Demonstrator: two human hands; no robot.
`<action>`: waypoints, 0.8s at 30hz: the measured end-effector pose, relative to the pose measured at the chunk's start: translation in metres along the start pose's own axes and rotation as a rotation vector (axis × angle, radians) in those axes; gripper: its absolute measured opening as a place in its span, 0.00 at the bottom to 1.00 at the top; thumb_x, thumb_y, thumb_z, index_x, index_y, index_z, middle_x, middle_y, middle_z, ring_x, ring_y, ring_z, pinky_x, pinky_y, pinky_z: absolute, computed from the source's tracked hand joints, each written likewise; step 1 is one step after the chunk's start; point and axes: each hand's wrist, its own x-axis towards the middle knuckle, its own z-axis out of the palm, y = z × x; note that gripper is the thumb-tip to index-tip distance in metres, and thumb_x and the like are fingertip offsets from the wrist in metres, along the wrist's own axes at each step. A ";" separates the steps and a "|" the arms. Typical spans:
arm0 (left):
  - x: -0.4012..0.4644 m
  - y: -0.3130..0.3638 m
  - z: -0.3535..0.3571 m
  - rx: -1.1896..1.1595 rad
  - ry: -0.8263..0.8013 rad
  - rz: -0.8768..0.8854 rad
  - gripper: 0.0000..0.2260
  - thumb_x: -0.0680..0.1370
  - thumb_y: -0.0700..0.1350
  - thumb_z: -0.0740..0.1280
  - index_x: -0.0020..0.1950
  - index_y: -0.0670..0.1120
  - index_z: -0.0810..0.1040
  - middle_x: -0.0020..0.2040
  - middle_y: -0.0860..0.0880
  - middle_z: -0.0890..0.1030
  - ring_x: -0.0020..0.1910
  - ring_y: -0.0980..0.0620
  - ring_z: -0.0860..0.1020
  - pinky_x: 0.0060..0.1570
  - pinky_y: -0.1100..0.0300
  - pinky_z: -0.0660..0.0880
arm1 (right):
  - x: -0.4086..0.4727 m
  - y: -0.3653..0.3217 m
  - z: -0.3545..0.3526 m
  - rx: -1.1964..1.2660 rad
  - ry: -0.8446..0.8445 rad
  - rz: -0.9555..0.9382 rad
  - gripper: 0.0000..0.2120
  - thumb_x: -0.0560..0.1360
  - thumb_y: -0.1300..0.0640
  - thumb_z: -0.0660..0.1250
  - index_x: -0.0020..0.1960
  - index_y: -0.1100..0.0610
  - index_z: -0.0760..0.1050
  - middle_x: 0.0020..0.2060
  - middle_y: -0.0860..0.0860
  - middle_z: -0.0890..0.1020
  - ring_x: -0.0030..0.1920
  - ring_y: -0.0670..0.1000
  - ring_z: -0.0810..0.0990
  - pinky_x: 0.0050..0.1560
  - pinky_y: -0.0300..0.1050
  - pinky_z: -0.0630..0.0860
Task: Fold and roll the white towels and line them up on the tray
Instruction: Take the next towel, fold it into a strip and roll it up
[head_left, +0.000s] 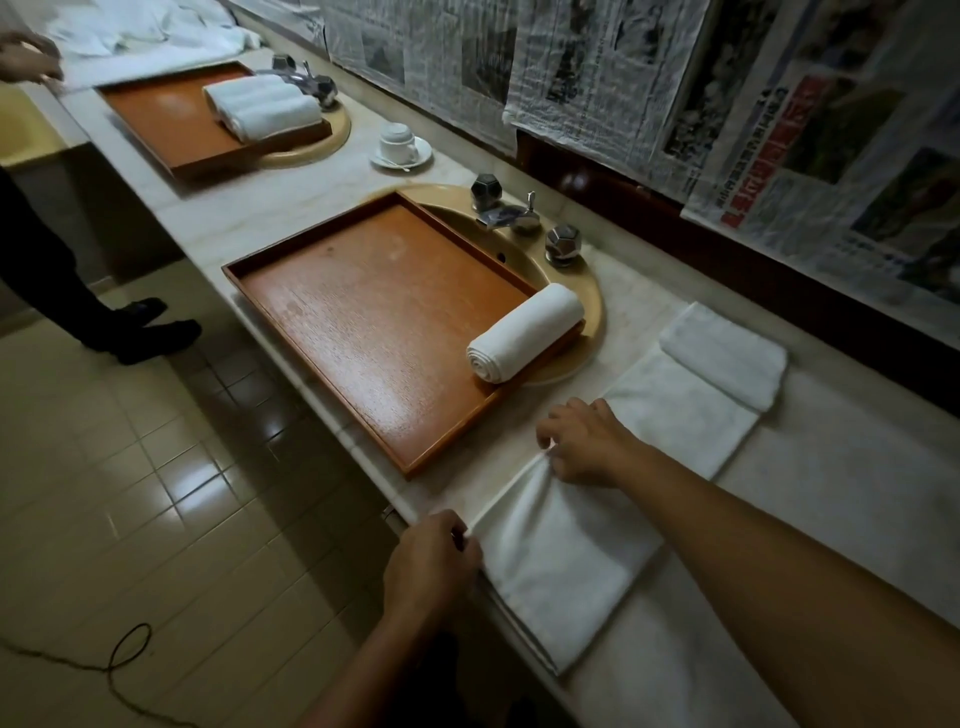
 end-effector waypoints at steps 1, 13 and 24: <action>0.000 0.000 0.000 -0.011 -0.008 -0.002 0.04 0.79 0.48 0.69 0.44 0.53 0.78 0.39 0.55 0.80 0.36 0.60 0.77 0.31 0.64 0.68 | 0.000 -0.001 -0.002 0.047 -0.012 0.015 0.11 0.75 0.52 0.63 0.57 0.48 0.77 0.56 0.48 0.75 0.61 0.52 0.69 0.60 0.51 0.62; 0.010 -0.017 -0.009 -0.188 -0.210 -0.111 0.08 0.77 0.43 0.73 0.38 0.44 0.81 0.35 0.48 0.84 0.32 0.55 0.81 0.33 0.57 0.78 | 0.007 -0.012 0.005 0.183 -0.017 0.110 0.06 0.78 0.49 0.66 0.53 0.47 0.79 0.57 0.48 0.75 0.63 0.51 0.68 0.62 0.52 0.63; 0.019 0.027 0.033 0.492 -0.185 0.557 0.29 0.82 0.61 0.50 0.80 0.51 0.52 0.81 0.47 0.54 0.78 0.45 0.57 0.74 0.48 0.59 | -0.051 0.017 0.052 0.169 0.166 0.497 0.28 0.81 0.39 0.52 0.78 0.48 0.58 0.79 0.53 0.53 0.77 0.56 0.53 0.71 0.58 0.57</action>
